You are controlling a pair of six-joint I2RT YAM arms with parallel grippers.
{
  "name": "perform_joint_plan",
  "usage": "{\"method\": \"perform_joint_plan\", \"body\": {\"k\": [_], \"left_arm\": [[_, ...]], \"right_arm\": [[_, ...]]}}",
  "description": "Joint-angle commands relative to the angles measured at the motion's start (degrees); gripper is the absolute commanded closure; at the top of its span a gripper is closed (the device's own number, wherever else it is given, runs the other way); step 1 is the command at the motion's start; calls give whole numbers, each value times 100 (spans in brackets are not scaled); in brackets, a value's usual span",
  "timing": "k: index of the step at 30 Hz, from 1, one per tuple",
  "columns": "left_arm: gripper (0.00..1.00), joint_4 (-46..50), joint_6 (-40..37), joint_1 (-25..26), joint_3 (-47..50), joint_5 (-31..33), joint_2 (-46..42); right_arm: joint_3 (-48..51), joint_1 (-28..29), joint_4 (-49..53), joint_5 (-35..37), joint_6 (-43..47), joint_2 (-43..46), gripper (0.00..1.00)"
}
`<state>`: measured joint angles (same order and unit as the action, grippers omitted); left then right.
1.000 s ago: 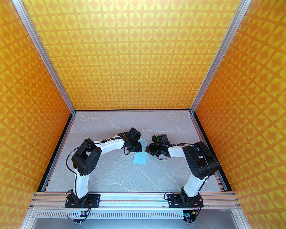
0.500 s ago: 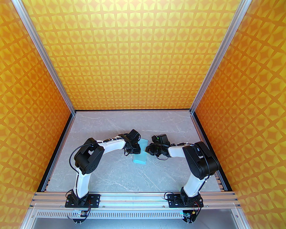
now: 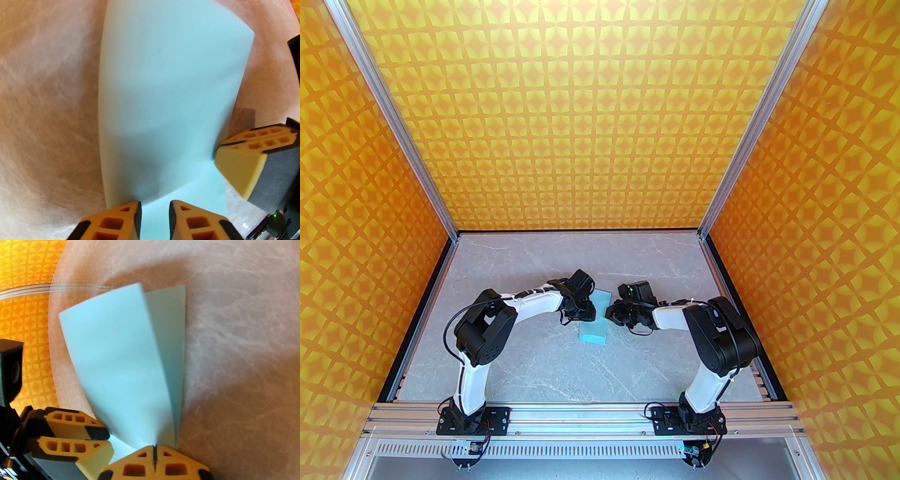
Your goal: Fold a paper plane with a square sheet of paper (fold left side to right side)
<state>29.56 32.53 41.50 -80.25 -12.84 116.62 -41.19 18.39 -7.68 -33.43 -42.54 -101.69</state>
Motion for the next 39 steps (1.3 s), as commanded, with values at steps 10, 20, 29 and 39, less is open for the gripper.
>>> {"method": "perform_joint_plan", "body": {"k": [10, 20, 29, 39], "left_arm": [[72, -3, -175, -142, -273, 10, 366], [73, -104, -89, -194, 60, 14, 318], [70, 36, -231, -286, -599, -84, 11], [70, 33, -306, -501, -1254, -265, 626]], "right_arm": [[24, 81, 311, 354, 150, -271, 100], [28, 82, 338, 357, 159, -240, 100], [13, 79, 355, 385, 169, -282, 100], [18, 77, 373, 388, 176, -286, 100]]}}
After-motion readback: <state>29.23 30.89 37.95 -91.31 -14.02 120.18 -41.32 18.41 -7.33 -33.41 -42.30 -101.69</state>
